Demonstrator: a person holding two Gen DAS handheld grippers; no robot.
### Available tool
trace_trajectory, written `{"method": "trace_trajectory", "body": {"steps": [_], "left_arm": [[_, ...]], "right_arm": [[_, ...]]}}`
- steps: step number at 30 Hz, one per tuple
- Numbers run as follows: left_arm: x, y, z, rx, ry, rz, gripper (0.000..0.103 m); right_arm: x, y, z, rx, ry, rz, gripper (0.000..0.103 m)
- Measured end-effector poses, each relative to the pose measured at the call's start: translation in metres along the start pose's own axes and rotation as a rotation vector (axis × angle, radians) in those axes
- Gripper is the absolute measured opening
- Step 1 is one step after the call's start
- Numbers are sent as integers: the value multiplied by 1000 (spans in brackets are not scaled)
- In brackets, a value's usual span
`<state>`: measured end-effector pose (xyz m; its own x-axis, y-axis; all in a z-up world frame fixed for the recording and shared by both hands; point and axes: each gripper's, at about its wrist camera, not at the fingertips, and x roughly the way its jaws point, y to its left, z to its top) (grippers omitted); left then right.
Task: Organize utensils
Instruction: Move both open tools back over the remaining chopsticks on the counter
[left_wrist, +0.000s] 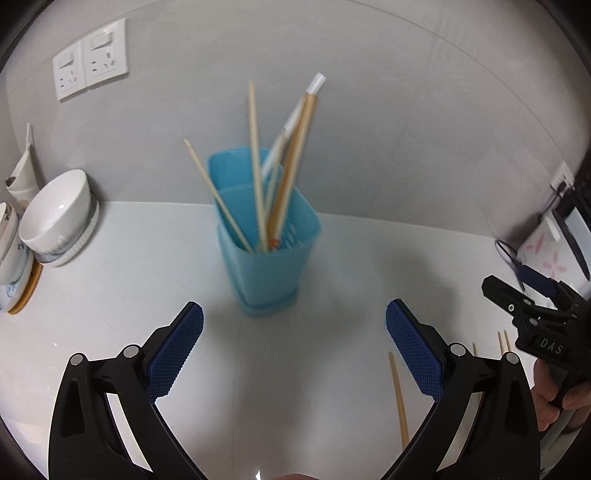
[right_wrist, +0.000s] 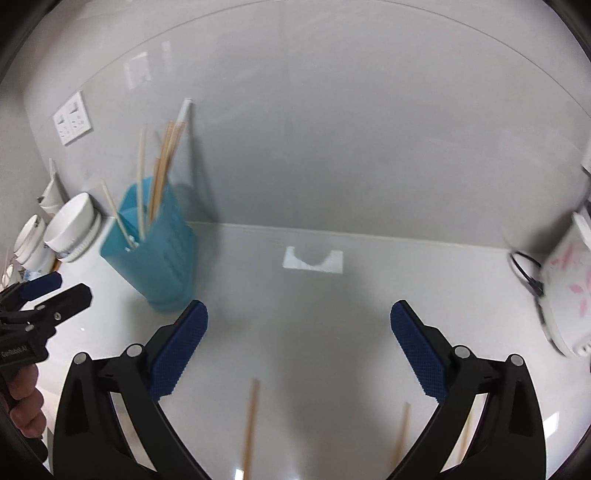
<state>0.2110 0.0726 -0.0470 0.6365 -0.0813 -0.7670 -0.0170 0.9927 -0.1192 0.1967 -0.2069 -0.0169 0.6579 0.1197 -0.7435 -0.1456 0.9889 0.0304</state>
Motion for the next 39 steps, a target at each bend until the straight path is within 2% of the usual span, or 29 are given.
{"method": "trace_trajectory", "body": {"steps": [8,17,29,39], "left_arm": [[6,-42,-36,22,90,-20,97],[27,-65,-77,10,228,1,97],[55,-107,-121,49,428,59,97],[71,-120,-145,35,551,96,92]], "right_arm": [[-15,-77,-53,84,73,-106,95],[-26,-137,-110,158,197,-160,95],[-17,-160,-151,180,425,-182,88],[-2,-162,-164,195,569,-147,66]]}}
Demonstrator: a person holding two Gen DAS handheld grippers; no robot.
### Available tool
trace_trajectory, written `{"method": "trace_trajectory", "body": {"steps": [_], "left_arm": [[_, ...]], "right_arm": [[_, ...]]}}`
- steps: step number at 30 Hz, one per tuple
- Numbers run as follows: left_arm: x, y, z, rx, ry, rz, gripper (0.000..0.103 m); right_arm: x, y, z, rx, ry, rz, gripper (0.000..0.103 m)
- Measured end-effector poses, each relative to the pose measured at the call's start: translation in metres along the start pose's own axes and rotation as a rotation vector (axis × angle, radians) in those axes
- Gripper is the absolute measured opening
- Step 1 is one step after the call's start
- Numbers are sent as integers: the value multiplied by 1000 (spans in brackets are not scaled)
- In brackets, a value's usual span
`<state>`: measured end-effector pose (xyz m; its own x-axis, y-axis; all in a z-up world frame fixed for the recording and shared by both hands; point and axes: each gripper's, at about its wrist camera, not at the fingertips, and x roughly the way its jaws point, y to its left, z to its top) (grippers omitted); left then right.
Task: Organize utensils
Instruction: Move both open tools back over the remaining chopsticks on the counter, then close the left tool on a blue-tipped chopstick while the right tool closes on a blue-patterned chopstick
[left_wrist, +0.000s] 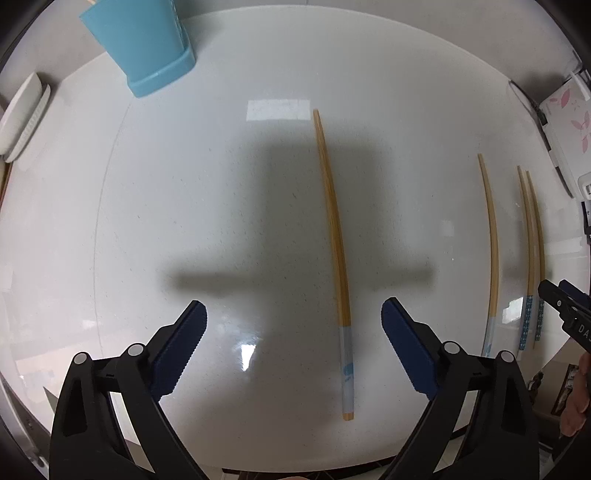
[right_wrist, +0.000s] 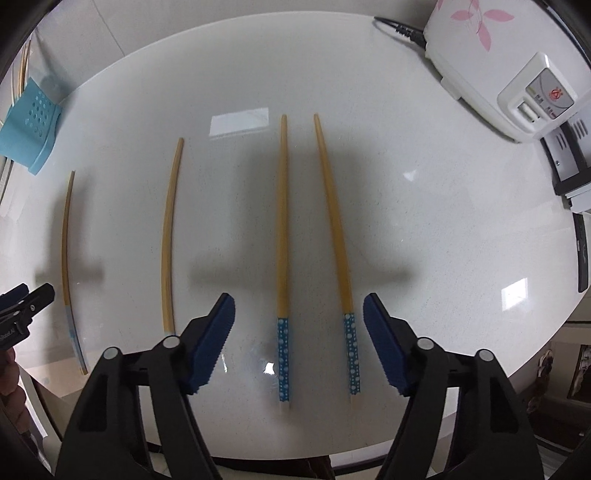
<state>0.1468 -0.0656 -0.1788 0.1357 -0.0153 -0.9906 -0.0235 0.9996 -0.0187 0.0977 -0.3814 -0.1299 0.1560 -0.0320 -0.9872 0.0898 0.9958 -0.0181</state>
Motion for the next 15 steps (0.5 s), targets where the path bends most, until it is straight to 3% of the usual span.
{"method": "trace_trajectory", "body": {"steps": [9,15], "left_arm": [[11,-13,-5,5,41,-5,82],[17,-18,-9,7,68,-7,68]], "right_arm": [[12,9,3,-23,61,-3,50],[19,16,3,-20,101,5,32]]}}
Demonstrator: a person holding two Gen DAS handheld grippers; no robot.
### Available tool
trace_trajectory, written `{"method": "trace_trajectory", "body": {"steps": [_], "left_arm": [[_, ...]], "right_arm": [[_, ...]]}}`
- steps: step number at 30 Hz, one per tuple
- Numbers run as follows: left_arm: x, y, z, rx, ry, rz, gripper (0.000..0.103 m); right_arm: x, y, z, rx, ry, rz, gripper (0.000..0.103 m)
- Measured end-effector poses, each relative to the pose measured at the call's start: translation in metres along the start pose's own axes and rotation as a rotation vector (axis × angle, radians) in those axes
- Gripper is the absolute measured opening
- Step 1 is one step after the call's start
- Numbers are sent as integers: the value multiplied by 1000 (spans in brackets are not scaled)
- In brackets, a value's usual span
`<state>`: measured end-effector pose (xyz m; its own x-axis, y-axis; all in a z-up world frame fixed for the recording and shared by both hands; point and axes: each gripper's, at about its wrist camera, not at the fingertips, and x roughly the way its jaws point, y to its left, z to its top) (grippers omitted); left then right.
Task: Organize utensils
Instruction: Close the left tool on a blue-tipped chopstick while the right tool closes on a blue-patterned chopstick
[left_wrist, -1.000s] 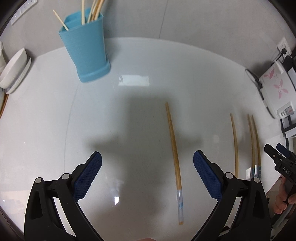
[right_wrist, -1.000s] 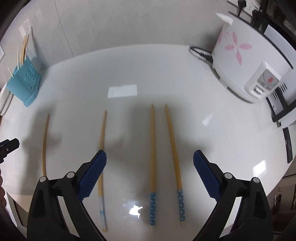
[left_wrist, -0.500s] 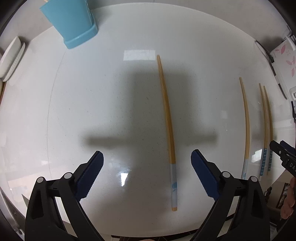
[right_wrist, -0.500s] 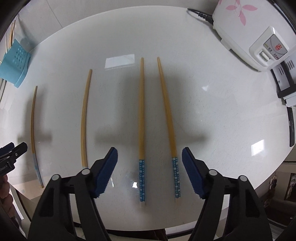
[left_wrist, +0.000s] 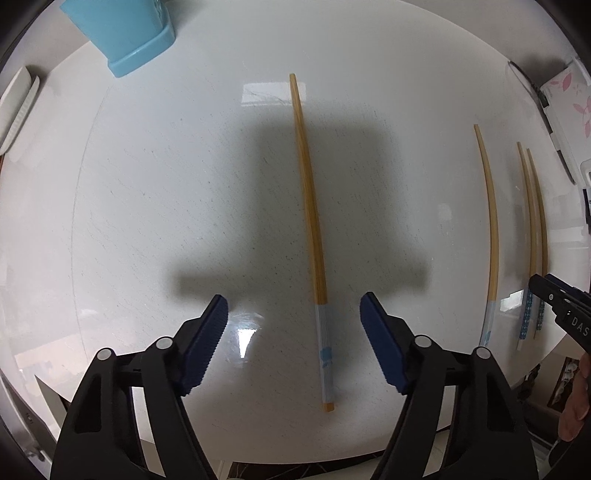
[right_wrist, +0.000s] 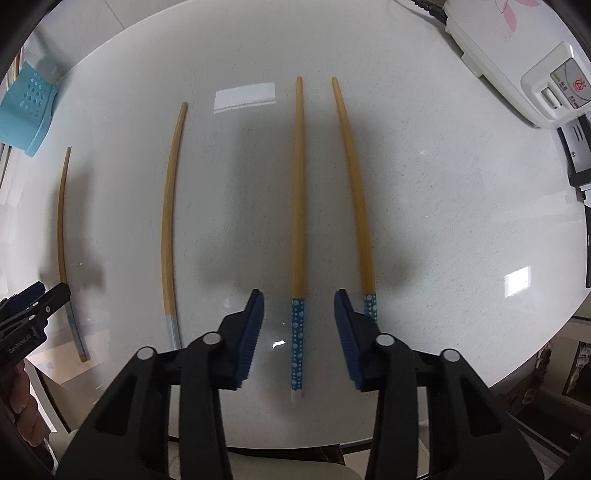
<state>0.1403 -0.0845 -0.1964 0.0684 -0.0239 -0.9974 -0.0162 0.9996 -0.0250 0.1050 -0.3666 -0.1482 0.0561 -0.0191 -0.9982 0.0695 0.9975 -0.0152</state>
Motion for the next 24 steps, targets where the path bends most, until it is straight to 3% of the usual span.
{"method": "trace_trajectory", "body": {"steps": [4,8,11,12,24], "left_arm": [[4,-5,1,2,26,0,57],[3,-10,3,13,34,14,43],[3,-20,4,27,37,26,22],[3,-22,4,36,35,30,7],[4,-19,2,46,21,22,7]], "right_arm": [[4,4,2,3,22,5,21],[7,4,-1,2,26,-1,17],[10,6,0,-2,31,-18,13],[11,6,2,-4,35,-21,8],[10,8,5,10,25,-6,6]]}}
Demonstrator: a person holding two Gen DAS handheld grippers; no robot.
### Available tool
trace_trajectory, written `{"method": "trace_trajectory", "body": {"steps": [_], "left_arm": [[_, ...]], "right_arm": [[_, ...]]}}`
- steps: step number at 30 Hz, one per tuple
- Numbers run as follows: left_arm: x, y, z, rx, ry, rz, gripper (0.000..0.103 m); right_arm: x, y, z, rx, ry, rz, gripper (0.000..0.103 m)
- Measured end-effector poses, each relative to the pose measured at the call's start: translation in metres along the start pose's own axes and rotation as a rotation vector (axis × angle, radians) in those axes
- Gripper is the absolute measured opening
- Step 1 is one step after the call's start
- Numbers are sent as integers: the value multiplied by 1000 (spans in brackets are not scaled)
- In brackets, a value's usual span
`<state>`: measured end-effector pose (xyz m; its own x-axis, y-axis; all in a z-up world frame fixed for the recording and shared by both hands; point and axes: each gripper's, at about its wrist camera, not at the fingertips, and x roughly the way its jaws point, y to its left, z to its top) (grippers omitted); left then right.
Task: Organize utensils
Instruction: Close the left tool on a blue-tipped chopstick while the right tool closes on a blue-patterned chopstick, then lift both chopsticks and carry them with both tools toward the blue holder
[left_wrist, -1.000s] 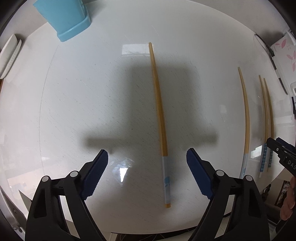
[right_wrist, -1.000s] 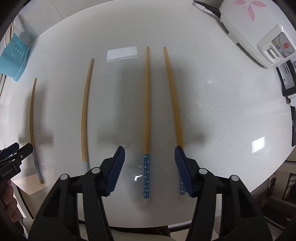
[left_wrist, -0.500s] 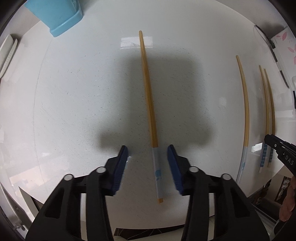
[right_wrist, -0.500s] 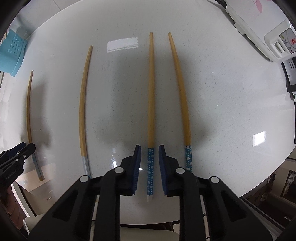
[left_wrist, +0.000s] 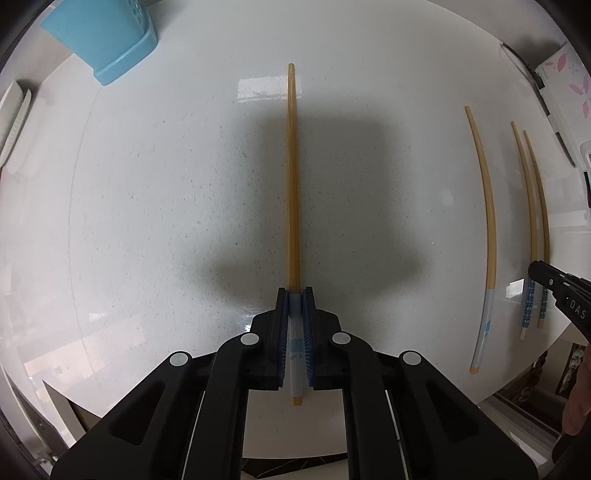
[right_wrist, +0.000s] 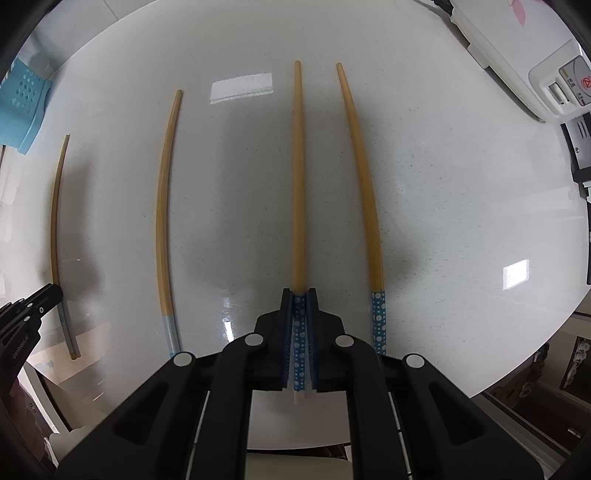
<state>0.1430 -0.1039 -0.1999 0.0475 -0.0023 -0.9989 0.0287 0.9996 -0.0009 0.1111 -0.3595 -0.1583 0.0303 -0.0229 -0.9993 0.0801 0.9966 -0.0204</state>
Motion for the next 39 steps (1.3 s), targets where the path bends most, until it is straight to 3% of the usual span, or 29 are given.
{"method": "trace_trajectory", "body": {"steps": [15,33,39], "left_arm": [[-25,11,-11,4,-56,-5,7],[-79,38,-12,-9,-188,-31,7],[-93,42,-12,-29,-233,-45,7]], "right_arm": [[-22,-5,-2,6,-55,32,6],[-67,16,6,-47,-159,67,6],[-77,39,11,-72,-196,86,6]]}}
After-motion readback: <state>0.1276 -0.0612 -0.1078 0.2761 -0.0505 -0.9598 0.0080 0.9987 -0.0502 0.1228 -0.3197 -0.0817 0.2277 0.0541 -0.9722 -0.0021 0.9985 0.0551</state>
